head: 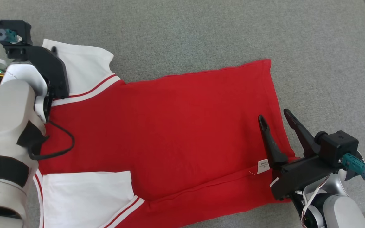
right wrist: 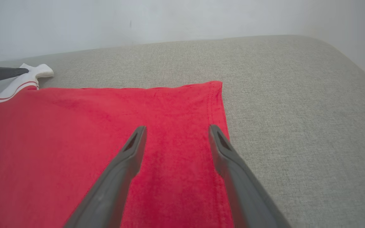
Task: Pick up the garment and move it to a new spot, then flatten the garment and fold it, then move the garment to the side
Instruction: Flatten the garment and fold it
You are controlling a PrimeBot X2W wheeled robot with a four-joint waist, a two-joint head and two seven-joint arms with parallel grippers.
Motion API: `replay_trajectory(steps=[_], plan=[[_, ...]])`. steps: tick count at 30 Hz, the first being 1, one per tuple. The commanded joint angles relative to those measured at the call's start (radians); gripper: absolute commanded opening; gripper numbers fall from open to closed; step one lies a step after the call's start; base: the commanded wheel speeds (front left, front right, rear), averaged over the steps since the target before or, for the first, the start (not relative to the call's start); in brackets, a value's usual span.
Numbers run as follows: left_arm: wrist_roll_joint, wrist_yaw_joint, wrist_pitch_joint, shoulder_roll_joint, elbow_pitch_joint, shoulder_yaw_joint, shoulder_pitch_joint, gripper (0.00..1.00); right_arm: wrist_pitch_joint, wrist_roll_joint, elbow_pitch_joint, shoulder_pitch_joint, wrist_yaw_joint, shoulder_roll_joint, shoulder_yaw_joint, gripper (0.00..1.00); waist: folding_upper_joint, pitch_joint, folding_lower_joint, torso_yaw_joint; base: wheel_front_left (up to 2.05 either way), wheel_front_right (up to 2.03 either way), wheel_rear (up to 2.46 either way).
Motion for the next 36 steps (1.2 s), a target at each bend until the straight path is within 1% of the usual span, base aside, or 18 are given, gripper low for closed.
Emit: replay_trajectory(steps=[1,2,6,7,9,10,13,15,16,17,20,22,25,29,32,34,35,36], plan=[[-0.007,0.011,0.014,0.015,0.023,-0.002,0.017,0.76,0.000,-0.006,-0.005,0.011,-0.002,-0.002,0.002,1.00,-0.0001,0.000,0.0000,-0.002,0.00,0.00,0.00],[-0.009,0.009,0.015,0.014,0.026,-0.002,0.013,0.67,0.004,-0.007,-0.008,0.013,-0.002,-0.004,0.002,1.00,-0.0001,0.001,0.0000,-0.003,0.00,0.00,0.00],[-0.012,0.006,0.026,0.005,0.036,-0.009,0.003,0.62,0.017,-0.009,-0.021,0.014,-0.002,-0.012,0.002,1.00,-0.0001,0.009,0.0000,-0.003,0.00,0.00,0.00],[-0.011,0.004,0.029,0.003,0.039,-0.012,0.002,0.55,0.018,-0.008,-0.025,0.013,-0.002,-0.014,0.001,1.00,-0.0001,0.011,0.0000,-0.003,0.00,0.00,0.00],[-0.015,0.001,0.036,-0.002,0.045,-0.015,0.000,0.49,0.027,-0.008,-0.033,0.011,-0.002,-0.017,-0.001,1.00,-0.0001,0.016,0.0000,0.000,0.00,0.00,0.00],[-0.014,-0.002,0.039,-0.004,0.047,-0.019,-0.002,0.48,0.031,-0.008,-0.036,0.009,-0.002,-0.018,0.000,1.00,-0.0001,0.019,0.0000,0.001,0.00,0.00,0.00],[-0.011,-0.017,0.048,-0.016,0.051,-0.030,-0.003,0.38,0.038,-0.009,-0.042,0.005,-0.002,-0.022,0.001,1.00,-0.0001,0.024,0.0000,0.007,0.00,0.00,0.00],[-0.018,-0.032,0.059,-0.030,0.055,-0.034,-0.001,0.20,0.042,-0.008,-0.045,0.001,-0.002,-0.024,0.001,1.00,-0.0001,0.028,0.0000,0.012,0.00,0.00,0.00],[-0.019,-0.037,0.062,-0.034,0.058,-0.036,-0.001,0.07,0.044,-0.008,-0.045,-0.002,-0.002,-0.027,0.001,1.00,-0.0001,0.030,0.0000,0.014,0.00,0.00,0.00],[-0.017,-0.040,0.068,-0.037,0.061,-0.040,0.001,0.00,0.048,-0.009,-0.045,-0.006,-0.002,-0.031,0.001,1.00,-0.0001,0.030,0.0000,0.017,0.00,0.00,0.00],[-0.019,-0.053,0.065,-0.046,0.063,-0.047,0.000,0.00,0.060,-0.006,-0.045,-0.019,-0.002,-0.043,0.000,1.00,-0.0001,0.032,0.0000,0.026,0.00,0.00,0.00],[-0.021,-0.062,0.019,-0.071,0.042,-0.053,-0.005,0.00,0.095,-0.026,-0.034,-0.047,-0.002,-0.082,-0.007,1.00,-0.0001,0.031,0.0000,0.043,0.00,0.00,0.00],[-0.025,-0.054,-0.011,-0.107,0.031,-0.057,-0.012,0.00,0.148,-0.029,-0.008,-0.110,-0.002,-0.127,-0.017,1.00,-0.0001,0.035,0.0000,0.066,0.00,0.00,0.00],[-0.007,-0.033,-0.041,-0.131,0.039,-0.070,-0.011,0.00,0.235,-0.031,0.070,-0.204,-0.002,-0.206,-0.047,1.00,-0.0001,0.030,0.0000,0.093,0.00,0.00,0.00],[-0.004,-0.037,-0.077,-0.155,0.030,-0.085,-0.025,0.00,0.305,-0.045,0.143,-0.271,-0.002,-0.272,-0.061,1.00,-0.0001,0.032,0.0000,0.116,0.00,0.00,0.00],[-0.013,-0.039,-0.089,-0.167,0.031,-0.086,-0.036,0.00,0.330,-0.036,0.189,-0.319,-0.002,-0.309,-0.049,1.00,-0.0001,0.034,0.0000,0.127,0.00,0.00,0.00],[-0.013,-0.039,-0.089,-0.167,0.031,-0.086,-0.036,0.00,0.330,-0.036,0.189,-0.319,-0.002,-0.309,-0.049,1.00,-0.0001,0.034,0.0000,0.127,0.00,0.00,0.00],[-0.013,-0.040,-0.094,-0.173,0.033,-0.089,-0.043,0.00,0.337,-0.024,0.213,-0.343,-0.002,-0.325,-0.035,1.00,-0.0001,0.036,0.0000,0.131,0.00,0.00,0.00]])
